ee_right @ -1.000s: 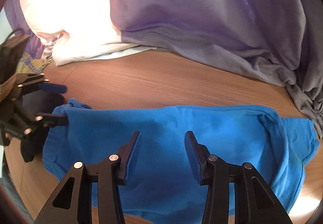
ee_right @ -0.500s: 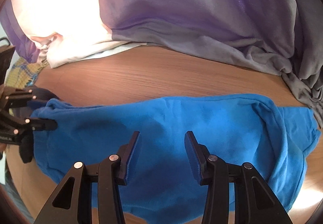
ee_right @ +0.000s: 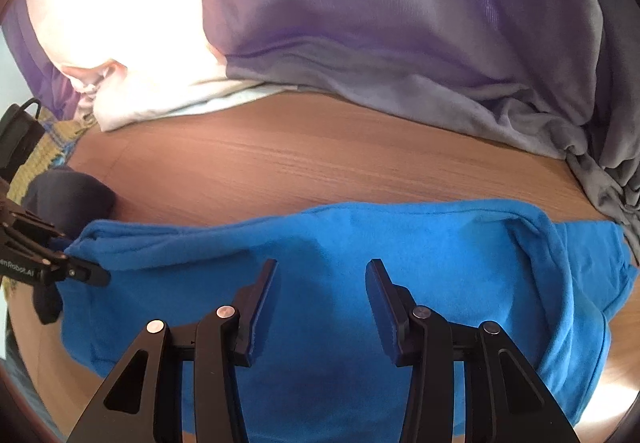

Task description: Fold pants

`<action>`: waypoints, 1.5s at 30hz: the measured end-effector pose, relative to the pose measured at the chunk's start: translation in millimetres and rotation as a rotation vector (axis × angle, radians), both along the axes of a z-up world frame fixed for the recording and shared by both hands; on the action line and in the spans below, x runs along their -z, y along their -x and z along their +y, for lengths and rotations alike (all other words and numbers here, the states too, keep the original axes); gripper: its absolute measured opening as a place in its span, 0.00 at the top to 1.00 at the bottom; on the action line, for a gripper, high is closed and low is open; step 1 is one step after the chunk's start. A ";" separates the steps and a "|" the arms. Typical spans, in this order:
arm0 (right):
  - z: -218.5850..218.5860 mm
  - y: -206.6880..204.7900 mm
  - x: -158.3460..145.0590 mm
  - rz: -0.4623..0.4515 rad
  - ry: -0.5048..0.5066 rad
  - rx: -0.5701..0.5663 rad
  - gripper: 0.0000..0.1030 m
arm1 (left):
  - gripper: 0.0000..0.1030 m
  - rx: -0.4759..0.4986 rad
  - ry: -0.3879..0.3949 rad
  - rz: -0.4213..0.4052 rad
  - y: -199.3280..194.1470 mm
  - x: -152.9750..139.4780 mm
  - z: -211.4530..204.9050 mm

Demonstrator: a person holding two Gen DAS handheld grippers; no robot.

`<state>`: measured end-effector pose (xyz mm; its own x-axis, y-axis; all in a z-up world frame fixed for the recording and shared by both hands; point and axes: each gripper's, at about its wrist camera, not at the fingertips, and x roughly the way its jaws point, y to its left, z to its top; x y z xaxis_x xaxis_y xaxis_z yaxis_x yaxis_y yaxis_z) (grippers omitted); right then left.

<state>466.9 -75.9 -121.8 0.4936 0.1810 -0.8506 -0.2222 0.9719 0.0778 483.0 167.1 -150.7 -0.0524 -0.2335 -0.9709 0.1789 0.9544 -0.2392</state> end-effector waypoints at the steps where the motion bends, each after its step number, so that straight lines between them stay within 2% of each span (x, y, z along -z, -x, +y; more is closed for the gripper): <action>1: -1.0 -1.5 3.9 0.009 0.006 0.006 0.57 | 0.63 -0.002 -0.010 -0.002 -0.4 1.8 -0.5; 5: -6.1 -3.7 15.9 0.036 0.018 0.027 0.57 | 0.60 -0.018 -0.031 -0.017 2.5 4.1 -1.4; 8: -7.7 -4.3 20.4 0.043 0.021 0.033 0.57 | 0.49 -0.033 -0.070 -0.044 5.4 5.4 -0.2; 11: -8.9 -3.4 20.0 0.039 0.017 0.034 0.57 | 0.49 -0.040 -0.085 -0.106 11.5 -2.7 -2.1; 14: -12.4 1.8 13.2 0.021 0.000 0.033 0.57 | 0.48 -0.024 -0.145 -0.240 31.5 -28.9 -11.6; 16: -18.6 10.2 2.3 -0.006 -0.027 0.037 0.57 | 0.40 -0.006 -0.179 -0.347 49.2 -50.9 -20.5; 18: -25.3 19.5 -8.4 -0.033 -0.049 0.039 0.56 | 0.38 0.001 -0.185 -0.419 63.6 -66.6 -27.0; 24: -54.8 51.0 -38.2 -0.104 -0.103 0.067 0.56 | 0.38 0.021 -0.162 -0.593 106.8 -97.9 -62.8; 28: -77.9 72.5 -50.4 -0.134 -0.111 0.079 0.56 | 0.37 0.014 -0.115 -0.671 125.1 -99.0 -97.9; 33: -115.1 104.1 -55.9 -0.163 -0.078 0.106 0.56 | 0.36 0.001 -0.027 -0.709 142.7 -93.6 -136.5; 39: -167.4 131.8 -40.1 -0.124 -0.042 0.173 0.56 | 0.36 0.032 0.064 -0.702 161.3 -75.1 -188.5; 45: -200.9 148.3 -23.9 -0.080 -0.011 0.187 0.56 | 0.36 0.045 0.045 -0.690 166.7 -51.4 -224.9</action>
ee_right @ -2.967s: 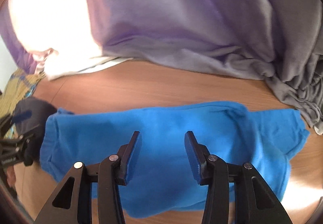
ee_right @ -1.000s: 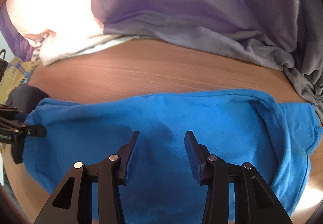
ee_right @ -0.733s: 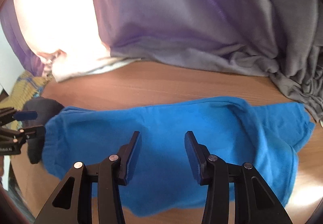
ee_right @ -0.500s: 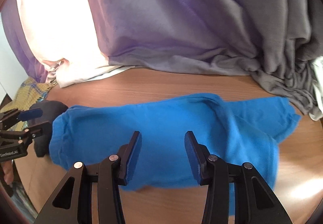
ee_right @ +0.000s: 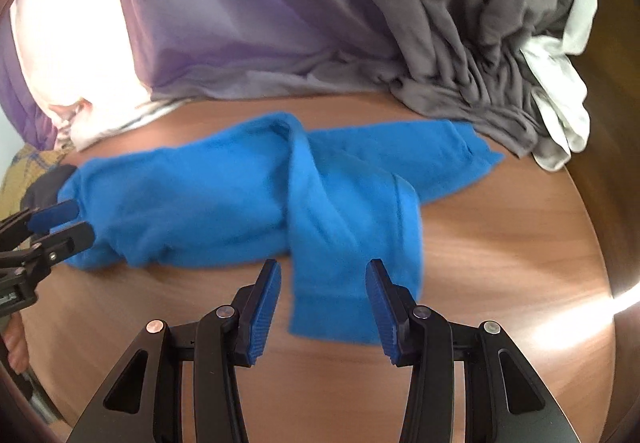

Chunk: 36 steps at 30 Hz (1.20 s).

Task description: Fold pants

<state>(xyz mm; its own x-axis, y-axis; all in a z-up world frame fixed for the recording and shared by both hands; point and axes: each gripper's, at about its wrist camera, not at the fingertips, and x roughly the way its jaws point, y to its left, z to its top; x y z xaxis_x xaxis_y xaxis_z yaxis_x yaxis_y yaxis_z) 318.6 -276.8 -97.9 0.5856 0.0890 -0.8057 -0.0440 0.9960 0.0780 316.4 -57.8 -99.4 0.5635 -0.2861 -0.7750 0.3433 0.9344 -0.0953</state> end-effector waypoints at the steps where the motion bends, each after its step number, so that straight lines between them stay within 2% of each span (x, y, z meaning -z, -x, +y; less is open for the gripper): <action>1: -2.4 1.3 2.3 0.003 0.004 -0.005 0.56 | 0.36 -0.007 0.001 0.007 0.2 3.5 -2.0; 6: -5.6 6.5 19.5 0.014 0.043 -0.089 0.56 | 0.36 -0.077 -0.034 0.045 3.6 23.8 -4.7; 14: 20.6 9.7 43.6 0.022 0.096 -0.261 0.56 | 0.36 -0.141 -0.071 0.075 4.4 42.4 -2.0; 21: 24.6 8.7 61.4 0.049 0.130 -0.286 0.56 | 0.36 -0.130 -0.081 0.078 2.9 45.9 -4.0; 27: 25.9 8.7 65.4 0.028 0.146 -0.286 0.57 | 0.36 -0.113 -0.086 0.065 1.2 46.3 -3.7; 29: 25.5 8.1 65.7 0.019 0.156 -0.279 0.61 | 0.36 -0.109 -0.095 0.058 1.3 45.8 -4.2; 31: 23.8 7.0 65.1 0.012 0.167 -0.262 0.75 | 0.36 -0.105 -0.096 0.043 1.4 44.2 -4.9; 32: 20.8 5.1 64.3 0.009 0.173 -0.246 0.86 | 0.36 -0.104 -0.097 0.041 0.8 43.6 -5.4; 36: 2.1 -3.1 53.6 0.021 0.085 -0.196 0.88 | 0.36 -0.087 -0.097 0.025 -0.8 41.5 -11.4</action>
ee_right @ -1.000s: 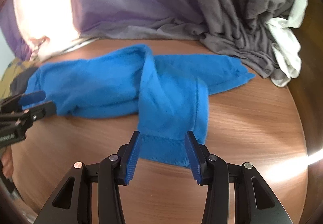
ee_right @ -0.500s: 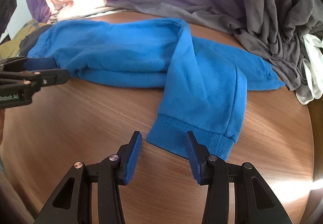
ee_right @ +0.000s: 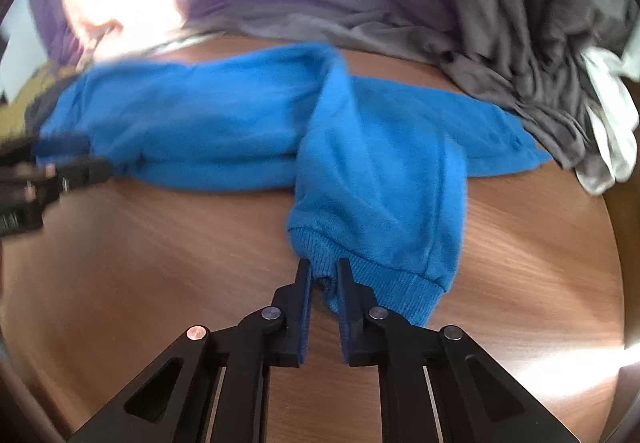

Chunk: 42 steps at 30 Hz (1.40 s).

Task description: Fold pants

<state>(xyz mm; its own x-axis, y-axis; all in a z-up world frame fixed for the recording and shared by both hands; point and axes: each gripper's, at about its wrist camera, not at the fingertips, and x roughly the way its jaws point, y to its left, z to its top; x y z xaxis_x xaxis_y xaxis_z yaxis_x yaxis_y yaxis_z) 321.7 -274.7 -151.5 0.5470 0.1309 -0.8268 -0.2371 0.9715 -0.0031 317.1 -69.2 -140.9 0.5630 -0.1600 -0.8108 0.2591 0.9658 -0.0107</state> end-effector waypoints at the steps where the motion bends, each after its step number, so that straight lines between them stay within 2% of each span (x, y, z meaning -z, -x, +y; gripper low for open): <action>1: -7.1 -1.4 -8.0 -0.019 -0.018 0.021 0.88 | 0.36 0.012 -0.006 -0.006 -0.9 -0.4 -3.6; 7: -47.5 -17.9 -57.9 -0.140 -0.074 0.132 0.89 | 0.36 0.089 -0.028 -0.068 -11.1 -1.7 -31.5; 13: -80.5 -47.4 -75.3 -0.183 -0.083 0.200 0.89 | 0.36 0.220 -0.062 -0.109 -30.6 3.0 -72.8; 17: -95.8 -71.5 -76.4 -0.186 -0.084 0.226 0.89 | 0.37 0.278 -0.101 -0.114 -46.9 11.0 -96.9; 19: -103.6 -82.6 -74.7 -0.177 -0.092 0.235 0.89 | 0.41 0.278 -0.097 -0.096 -54.0 15.6 -101.8; 24: -123.5 -118.0 -67.6 -0.179 -0.065 0.266 0.89 | 0.43 0.266 -0.075 -0.032 -73.3 27.2 -108.6; 33: -139.3 -175.0 -46.1 -0.173 -0.011 0.277 0.88 | 0.42 0.295 -0.104 -0.025 -76.3 37.4 -127.4; 34: -140.3 -180.8 -42.3 -0.171 -0.003 0.280 0.87 | 0.42 0.296 -0.103 -0.024 -77.3 37.4 -128.1; 35: -140.8 -182.1 -40.7 -0.174 0.009 0.288 0.81 | 0.42 0.297 -0.103 -0.025 -77.4 37.0 -127.8; 37: -143.6 -180.0 -43.8 -0.200 0.044 0.334 0.62 | 0.41 0.302 -0.110 -0.030 -77.7 36.9 -129.2; 38: -146.5 -175.3 -48.0 -0.223 0.040 0.357 0.50 | 0.41 0.307 -0.118 -0.039 -76.9 37.0 -129.7; 42: -155.8 -142.5 -61.1 -0.276 -0.037 0.398 0.48 | 0.41 0.323 -0.147 -0.070 -73.9 37.5 -132.4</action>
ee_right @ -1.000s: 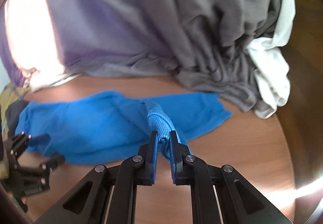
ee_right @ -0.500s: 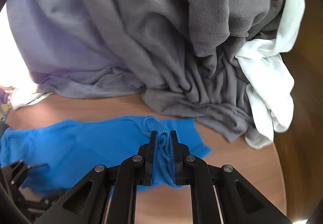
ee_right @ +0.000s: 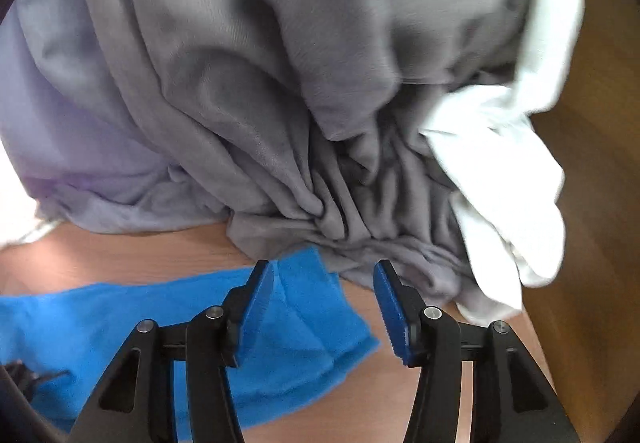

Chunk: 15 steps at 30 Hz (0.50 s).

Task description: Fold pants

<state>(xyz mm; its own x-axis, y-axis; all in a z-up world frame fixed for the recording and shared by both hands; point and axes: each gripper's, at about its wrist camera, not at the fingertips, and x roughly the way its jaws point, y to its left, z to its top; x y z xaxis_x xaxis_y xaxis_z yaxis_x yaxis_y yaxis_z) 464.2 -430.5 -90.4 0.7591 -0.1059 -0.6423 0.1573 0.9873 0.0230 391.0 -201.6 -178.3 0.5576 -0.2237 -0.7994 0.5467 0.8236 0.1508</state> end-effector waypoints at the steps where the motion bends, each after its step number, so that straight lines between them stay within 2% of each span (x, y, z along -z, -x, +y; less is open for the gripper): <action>1: -1.1 10.2 0.4 -0.008 -0.016 -0.002 0.48 | 0.41 0.003 -0.006 -0.005 -0.1 0.0 -0.6; 3: -3.9 23.6 5.6 0.004 -0.051 0.005 0.48 | 0.43 0.005 -0.001 -0.004 -0.9 0.3 0.1; 5: -7.5 32.0 16.7 0.031 -0.113 0.003 0.48 | 0.53 0.008 0.027 0.021 -1.9 0.3 2.3; 8: -15.0 33.6 32.5 0.075 -0.185 0.014 0.49 | 0.61 0.005 0.045 0.039 -1.2 -0.5 3.1; 15: -9.2 22.2 39.5 0.072 -0.244 0.002 0.51 | 0.65 -0.008 0.046 0.036 -5.1 1.5 5.7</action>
